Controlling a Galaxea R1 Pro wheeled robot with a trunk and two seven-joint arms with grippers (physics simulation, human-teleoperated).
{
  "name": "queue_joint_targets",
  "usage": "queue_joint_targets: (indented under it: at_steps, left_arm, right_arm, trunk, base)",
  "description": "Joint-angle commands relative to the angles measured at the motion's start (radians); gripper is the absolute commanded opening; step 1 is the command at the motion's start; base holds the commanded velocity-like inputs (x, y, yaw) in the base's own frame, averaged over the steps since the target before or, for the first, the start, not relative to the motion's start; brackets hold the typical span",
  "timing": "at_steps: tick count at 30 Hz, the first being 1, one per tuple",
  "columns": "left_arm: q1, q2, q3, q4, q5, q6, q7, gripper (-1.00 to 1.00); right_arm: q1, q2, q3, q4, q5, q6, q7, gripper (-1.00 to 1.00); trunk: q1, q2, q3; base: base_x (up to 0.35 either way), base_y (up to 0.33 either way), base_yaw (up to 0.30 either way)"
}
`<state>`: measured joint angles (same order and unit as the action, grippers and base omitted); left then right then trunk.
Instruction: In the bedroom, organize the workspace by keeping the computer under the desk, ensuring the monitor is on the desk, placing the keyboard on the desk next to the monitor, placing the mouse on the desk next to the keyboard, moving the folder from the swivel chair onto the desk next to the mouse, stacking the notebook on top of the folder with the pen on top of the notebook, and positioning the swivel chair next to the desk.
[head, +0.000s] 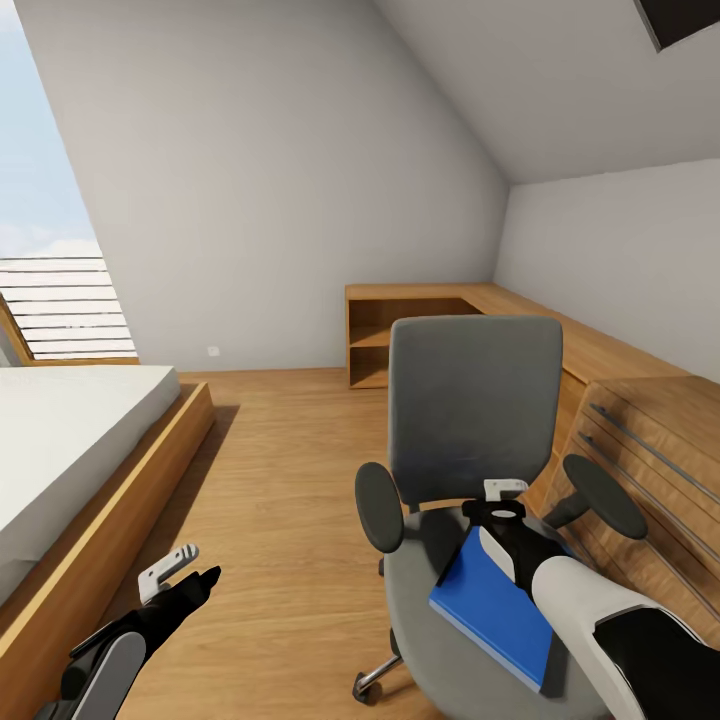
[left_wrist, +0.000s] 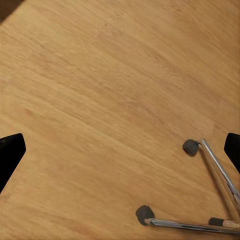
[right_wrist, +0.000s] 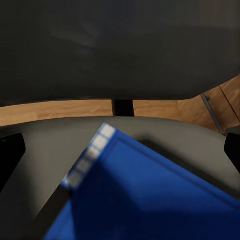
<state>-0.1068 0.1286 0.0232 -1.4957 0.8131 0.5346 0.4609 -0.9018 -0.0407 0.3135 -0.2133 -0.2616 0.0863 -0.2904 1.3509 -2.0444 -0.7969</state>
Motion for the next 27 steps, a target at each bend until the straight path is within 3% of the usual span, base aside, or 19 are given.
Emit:
queue_joint_targets:
  at_steps: [1,27]
  left_arm:
    - [-0.001,0.0,0.0,-0.001,0.011,0.002,0.009,1.0]
    - [-0.001,0.0,0.0,-0.001,0.012,0.002,0.009,1.0]
  right_arm:
    - [0.0,-0.001,0.009,-0.003,-0.007,0.007,-0.006,1.0]
    - [0.0,-0.001,0.007,-0.005,-0.005,0.007,-0.006,1.0]
  trunk:
    - [0.0,0.0,-0.001]
    - [0.0,0.0,-0.013]
  base:
    - [0.0,0.0,0.0]
    - [0.0,0.0,0.0]
